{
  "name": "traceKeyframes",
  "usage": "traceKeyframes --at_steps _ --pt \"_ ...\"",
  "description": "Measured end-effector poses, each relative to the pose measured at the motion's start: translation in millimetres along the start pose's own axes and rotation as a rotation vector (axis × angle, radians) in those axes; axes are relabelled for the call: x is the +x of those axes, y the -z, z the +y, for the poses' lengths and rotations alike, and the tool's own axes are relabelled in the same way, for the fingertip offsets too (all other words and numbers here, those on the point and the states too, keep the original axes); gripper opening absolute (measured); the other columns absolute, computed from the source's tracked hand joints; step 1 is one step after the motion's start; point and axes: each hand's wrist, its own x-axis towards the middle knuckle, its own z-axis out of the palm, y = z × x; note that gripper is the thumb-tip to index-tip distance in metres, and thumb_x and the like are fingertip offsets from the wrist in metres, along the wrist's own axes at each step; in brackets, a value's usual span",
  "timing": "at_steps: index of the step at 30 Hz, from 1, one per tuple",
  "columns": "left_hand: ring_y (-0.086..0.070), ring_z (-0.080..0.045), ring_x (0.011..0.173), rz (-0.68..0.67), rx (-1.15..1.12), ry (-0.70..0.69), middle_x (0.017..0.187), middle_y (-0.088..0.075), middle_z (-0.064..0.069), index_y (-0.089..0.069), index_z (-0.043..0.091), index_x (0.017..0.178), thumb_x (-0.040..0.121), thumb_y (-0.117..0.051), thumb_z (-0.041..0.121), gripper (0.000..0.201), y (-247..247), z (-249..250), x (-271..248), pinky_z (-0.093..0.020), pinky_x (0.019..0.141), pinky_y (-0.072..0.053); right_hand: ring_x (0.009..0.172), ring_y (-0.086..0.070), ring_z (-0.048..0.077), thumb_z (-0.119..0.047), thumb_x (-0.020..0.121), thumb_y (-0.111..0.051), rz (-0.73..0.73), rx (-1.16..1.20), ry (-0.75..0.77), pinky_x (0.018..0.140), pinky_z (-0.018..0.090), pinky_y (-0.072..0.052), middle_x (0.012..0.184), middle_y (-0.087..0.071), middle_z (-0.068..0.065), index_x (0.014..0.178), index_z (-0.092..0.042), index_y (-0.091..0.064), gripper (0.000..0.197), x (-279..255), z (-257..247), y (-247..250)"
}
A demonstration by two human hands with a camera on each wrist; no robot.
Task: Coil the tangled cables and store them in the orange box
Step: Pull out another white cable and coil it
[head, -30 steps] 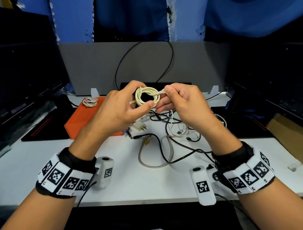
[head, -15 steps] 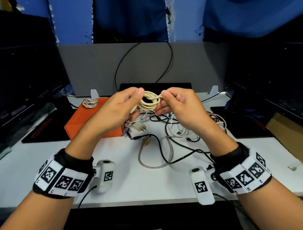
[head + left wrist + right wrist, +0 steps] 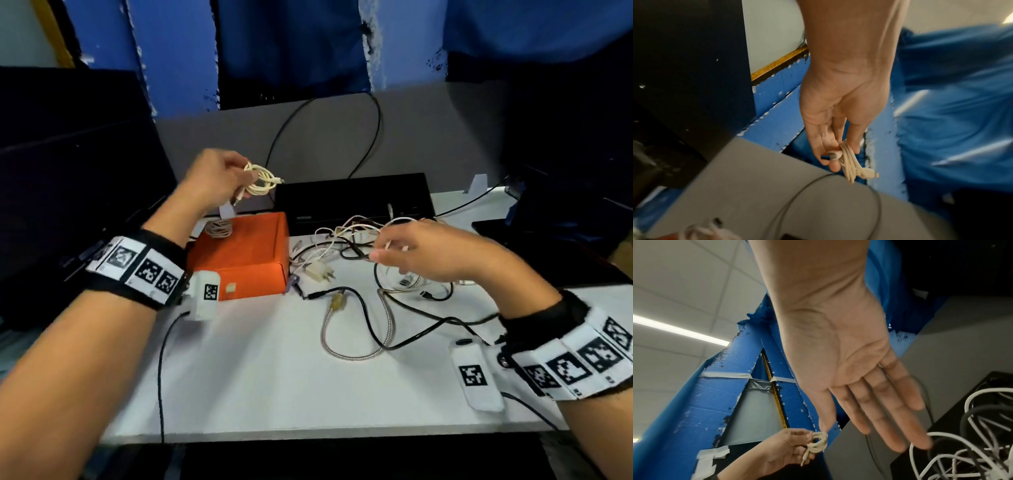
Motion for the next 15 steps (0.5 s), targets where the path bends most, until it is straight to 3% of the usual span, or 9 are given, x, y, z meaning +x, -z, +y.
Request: traceKeyframes --at_steps 3,8,12,15 --pt "-0.056 -0.011 0.056 -0.114 0.174 0.100 0.079 -0.066 -0.007 -0.072 0.004 0.107 0.091 -0.077 0.017 0.021 -7.5 -21.2 32.8 -0.023 0.055 -0.046 0.108 -0.058 0.013 -0.061 0.098 -0.056 -0.150 -0.201 -0.064 0.092 0.033 -0.047 0.122 -0.064 -0.012 0.124 -0.035 -0.065 0.038 -0.7 3.5 0.2" --pt "-0.059 -0.021 0.076 -0.264 0.323 0.127 0.092 -0.069 -0.013 -0.072 0.001 0.105 0.087 -0.081 0.013 0.023 -29.4 -49.0 64.2 -0.028 0.076 -0.044 0.112 -0.057 0.013 -0.062 0.095 -0.059 -0.205 -0.189 -0.078 0.096 0.032 -0.047 0.127 -0.063 -0.012 0.130 -0.036 -0.062 0.044 5.3 10.5 -5.8" --pt "-0.061 -0.025 0.085 -0.286 0.420 0.141 0.088 -0.069 -0.010 -0.072 0.004 0.096 0.085 -0.083 0.017 0.020 -40.4 -67.7 80.8 -0.036 0.082 -0.049 0.104 -0.056 0.010 -0.064 0.094 -0.060 -0.238 -0.218 -0.080 0.080 0.025 -0.042 0.126 -0.062 -0.013 0.131 -0.035 -0.060 0.046 7.8 14.0 -11.2" --pt "-0.065 -0.030 0.096 -0.299 0.535 0.146 0.096 -0.071 -0.014 -0.072 0.002 0.098 0.086 -0.081 0.020 0.023 -46.4 -86.4 93.4 -0.042 0.093 -0.052 0.095 -0.055 0.006 -0.066 0.093 -0.061 -0.254 -0.218 -0.090 0.082 0.027 -0.044 0.121 -0.061 -0.015 0.130 -0.036 -0.060 0.047 11.7 18.0 -15.7"
